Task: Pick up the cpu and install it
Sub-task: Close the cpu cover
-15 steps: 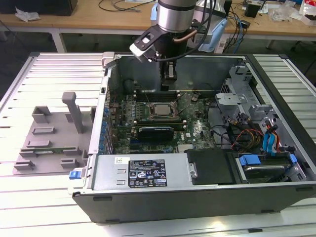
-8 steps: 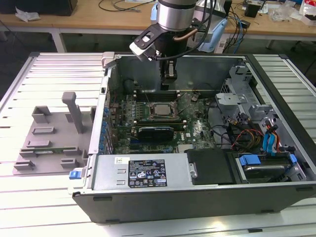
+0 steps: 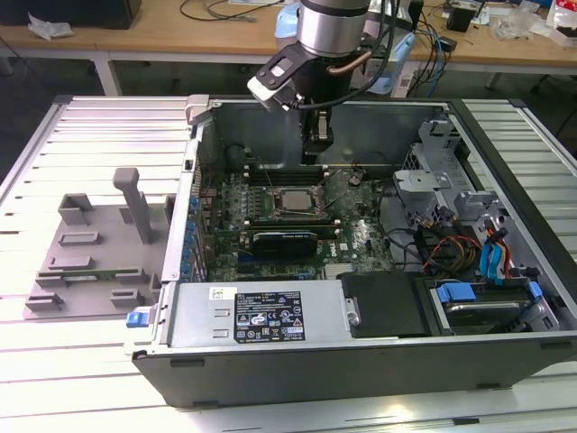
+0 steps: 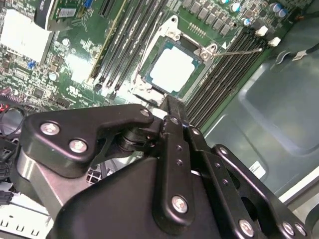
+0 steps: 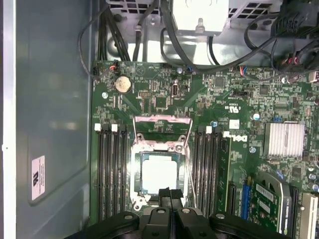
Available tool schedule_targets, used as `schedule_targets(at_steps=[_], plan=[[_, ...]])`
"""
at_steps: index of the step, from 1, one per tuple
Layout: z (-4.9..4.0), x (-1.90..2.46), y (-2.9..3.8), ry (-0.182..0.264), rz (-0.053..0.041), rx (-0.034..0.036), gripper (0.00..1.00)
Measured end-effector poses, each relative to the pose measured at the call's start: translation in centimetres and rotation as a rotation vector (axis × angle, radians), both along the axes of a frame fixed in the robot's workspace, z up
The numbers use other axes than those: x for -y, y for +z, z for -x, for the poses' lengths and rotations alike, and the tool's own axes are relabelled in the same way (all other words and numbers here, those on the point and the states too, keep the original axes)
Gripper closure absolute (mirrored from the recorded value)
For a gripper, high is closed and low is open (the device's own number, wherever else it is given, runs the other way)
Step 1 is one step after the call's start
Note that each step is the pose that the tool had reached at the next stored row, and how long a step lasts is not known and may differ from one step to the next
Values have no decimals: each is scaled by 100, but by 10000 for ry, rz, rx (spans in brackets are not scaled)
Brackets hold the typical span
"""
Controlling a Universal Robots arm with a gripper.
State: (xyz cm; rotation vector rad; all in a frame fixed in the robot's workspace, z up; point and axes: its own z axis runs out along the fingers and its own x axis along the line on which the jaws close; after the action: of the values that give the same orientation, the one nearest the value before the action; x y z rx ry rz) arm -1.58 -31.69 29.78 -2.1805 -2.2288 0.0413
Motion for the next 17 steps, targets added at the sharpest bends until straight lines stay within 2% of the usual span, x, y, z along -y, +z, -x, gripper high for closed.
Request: schedule_targets(at_steps=[1, 2, 3, 6, 14, 17], plan=[[-39, 0, 0, 1, 0, 0, 89], [-148, 0, -1, 1, 1, 0, 89], [-205, -1, -1, 1, 1, 0, 89], [-244, 0, -2, 1, 0, 0, 89], [-444, 0, -5, 1, 4, 0, 89], [-490, 0, -6, 0, 4, 0, 89]])
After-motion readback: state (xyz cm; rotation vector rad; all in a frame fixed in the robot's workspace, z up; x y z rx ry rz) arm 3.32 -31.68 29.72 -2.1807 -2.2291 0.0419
